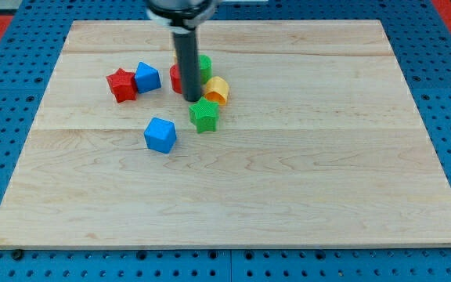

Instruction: Slide the green star to the top right of the blue cube

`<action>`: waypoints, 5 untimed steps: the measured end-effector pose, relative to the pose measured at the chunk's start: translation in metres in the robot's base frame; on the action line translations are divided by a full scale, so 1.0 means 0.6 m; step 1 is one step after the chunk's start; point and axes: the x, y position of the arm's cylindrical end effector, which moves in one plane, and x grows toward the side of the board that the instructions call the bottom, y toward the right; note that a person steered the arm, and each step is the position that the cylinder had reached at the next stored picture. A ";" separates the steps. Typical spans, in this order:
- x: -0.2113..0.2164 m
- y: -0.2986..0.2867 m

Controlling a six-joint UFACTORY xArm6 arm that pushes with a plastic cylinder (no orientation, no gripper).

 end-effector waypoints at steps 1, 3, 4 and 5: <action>0.020 0.028; 0.040 0.062; 0.053 0.120; 0.103 0.101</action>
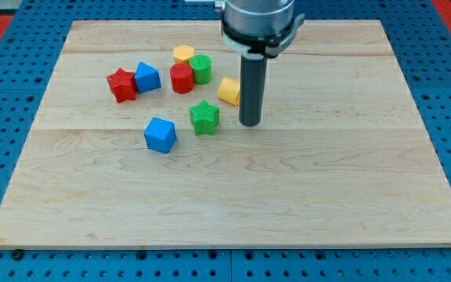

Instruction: Slide the green star to the top right of the blue cube

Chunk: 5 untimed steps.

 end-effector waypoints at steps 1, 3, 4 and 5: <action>0.002 -0.044; -0.010 -0.028; 0.054 0.058; 0.149 0.057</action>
